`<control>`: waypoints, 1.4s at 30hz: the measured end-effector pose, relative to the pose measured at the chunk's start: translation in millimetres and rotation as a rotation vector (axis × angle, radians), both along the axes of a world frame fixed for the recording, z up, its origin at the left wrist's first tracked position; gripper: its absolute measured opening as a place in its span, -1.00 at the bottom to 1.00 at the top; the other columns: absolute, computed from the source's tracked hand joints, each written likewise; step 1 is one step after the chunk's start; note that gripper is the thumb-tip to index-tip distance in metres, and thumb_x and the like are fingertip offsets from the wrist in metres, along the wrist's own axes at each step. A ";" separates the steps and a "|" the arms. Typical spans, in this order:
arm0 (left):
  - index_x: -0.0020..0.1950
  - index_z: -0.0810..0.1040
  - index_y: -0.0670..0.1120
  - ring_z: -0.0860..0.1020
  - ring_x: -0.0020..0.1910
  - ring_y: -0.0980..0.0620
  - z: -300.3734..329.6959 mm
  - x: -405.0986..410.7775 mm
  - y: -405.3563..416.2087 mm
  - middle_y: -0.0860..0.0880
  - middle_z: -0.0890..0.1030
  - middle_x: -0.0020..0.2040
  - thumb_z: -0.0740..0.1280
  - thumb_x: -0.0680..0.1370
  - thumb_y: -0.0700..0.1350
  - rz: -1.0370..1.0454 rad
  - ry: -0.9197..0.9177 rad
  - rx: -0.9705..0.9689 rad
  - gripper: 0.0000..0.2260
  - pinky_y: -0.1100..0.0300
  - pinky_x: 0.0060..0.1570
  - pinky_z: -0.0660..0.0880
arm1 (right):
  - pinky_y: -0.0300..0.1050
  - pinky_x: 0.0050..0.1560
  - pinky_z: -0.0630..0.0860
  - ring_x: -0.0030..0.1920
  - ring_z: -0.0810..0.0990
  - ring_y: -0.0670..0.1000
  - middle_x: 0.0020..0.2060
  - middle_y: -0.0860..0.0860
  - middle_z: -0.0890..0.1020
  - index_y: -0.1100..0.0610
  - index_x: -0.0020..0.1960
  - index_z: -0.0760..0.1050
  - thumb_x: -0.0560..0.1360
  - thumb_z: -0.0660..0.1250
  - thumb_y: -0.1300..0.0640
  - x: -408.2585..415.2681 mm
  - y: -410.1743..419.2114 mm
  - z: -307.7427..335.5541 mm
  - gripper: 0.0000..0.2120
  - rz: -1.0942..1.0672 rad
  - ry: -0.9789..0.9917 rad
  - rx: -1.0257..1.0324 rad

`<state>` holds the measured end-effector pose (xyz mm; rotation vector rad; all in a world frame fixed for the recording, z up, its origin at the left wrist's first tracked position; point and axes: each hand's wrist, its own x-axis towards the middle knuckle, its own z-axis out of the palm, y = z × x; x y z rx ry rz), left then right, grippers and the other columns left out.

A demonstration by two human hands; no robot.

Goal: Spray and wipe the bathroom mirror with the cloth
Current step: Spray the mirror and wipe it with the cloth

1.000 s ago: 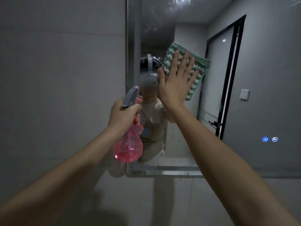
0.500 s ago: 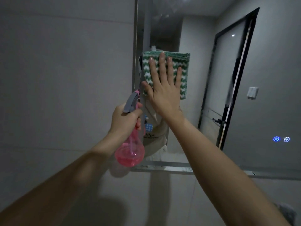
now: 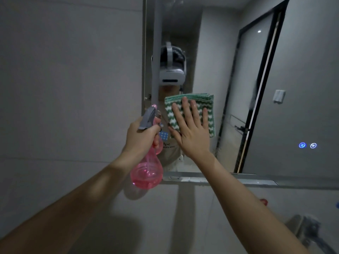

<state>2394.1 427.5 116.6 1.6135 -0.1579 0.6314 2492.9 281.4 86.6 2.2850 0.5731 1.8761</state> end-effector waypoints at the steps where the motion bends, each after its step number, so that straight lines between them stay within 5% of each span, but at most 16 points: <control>1: -0.34 0.45 -0.15 0.38 -0.61 0.05 1.1 -0.9 -1.7 -0.01 0.42 -0.63 0.25 0.44 -0.34 -0.003 -0.007 0.002 -0.82 0.20 -0.47 0.39 | 0.15 0.47 -0.05 0.50 0.03 0.06 0.50 0.04 0.04 -0.01 0.52 0.05 0.60 -0.03 -0.24 -0.7 -3.4 2.1 -0.43 0.003 -0.001 -0.013; 5: -0.26 0.50 -0.15 0.37 -0.63 0.05 11.0 -1.7 -8.7 0.00 0.41 -0.63 0.24 0.44 -0.36 -0.033 -0.022 -0.002 -0.85 0.20 -0.50 0.40 | 0.17 0.47 0.01 0.50 0.04 0.04 0.51 0.06 0.17 -0.02 0.53 0.07 0.61 -0.02 -0.22 -0.4 -20.1 37.8 -0.45 0.000 0.001 -0.072; 12: -0.02 0.56 -0.21 0.38 -0.62 0.07 33.4 -1.2 -23.2 0.01 0.42 -0.60 0.25 0.46 -0.35 -0.107 -0.045 -0.031 -0.84 0.24 -0.55 0.40 | 0.08 0.46 -0.15 0.52 0.05 0.09 0.53 0.08 0.10 -0.02 0.54 0.01 0.59 -0.14 -0.27 3.4 -53.2 127.4 -0.40 -0.037 0.052 0.013; 19: 0.00 0.55 -0.23 0.38 -0.61 0.06 33.4 3.4 -33.0 -0.11 0.43 -0.51 0.25 0.46 -0.36 -0.131 -0.048 -0.060 -0.83 0.22 -0.55 0.41 | 0.14 0.46 -0.20 0.53 0.00 0.12 0.54 0.09 0.06 -0.01 0.55 0.00 0.57 -0.10 -0.30 1.9 -50.8 123.5 -0.36 -0.009 0.062 0.103; 30: -0.27 0.47 -0.13 0.35 -0.62 0.03 1.4 -0.7 -30.0 -0.03 0.39 -0.63 0.24 0.47 -0.36 -0.106 0.061 -0.100 -0.82 0.26 -0.56 0.34 | 0.23 0.47 -0.10 0.51 -0.05 0.06 0.52 0.14 0.13 0.02 0.53 0.07 0.58 -0.01 -0.26 3.4 -61.1 25.5 -0.38 0.032 0.092 0.221; 35: -0.18 0.49 -0.21 0.32 -0.62 0.01 -11.7 -3.1 -33.5 -0.05 0.37 -0.63 0.22 0.45 -0.38 -0.098 0.095 -0.125 -0.88 0.24 -0.56 0.31 | 0.22 0.48 -0.12 0.53 -0.18 0.07 0.53 0.00 -0.24 -0.05 0.54 -0.19 0.58 -0.04 -0.27 -1.7 -40.5 -56.8 -0.35 0.013 0.182 0.329; 42: -0.13 0.52 -0.23 0.31 -0.63 0.03 -36.9 -14.4 -32.2 -0.02 0.37 -0.63 0.25 0.45 -0.38 -0.067 0.144 -0.121 -0.89 0.23 -0.57 0.33 | 0.15 0.49 -0.20 0.54 -0.15 0.08 0.54 0.02 -0.18 -0.04 0.55 -0.14 0.57 -0.04 -0.25 -9.9 -23.1 -130.1 -0.36 0.008 0.238 0.124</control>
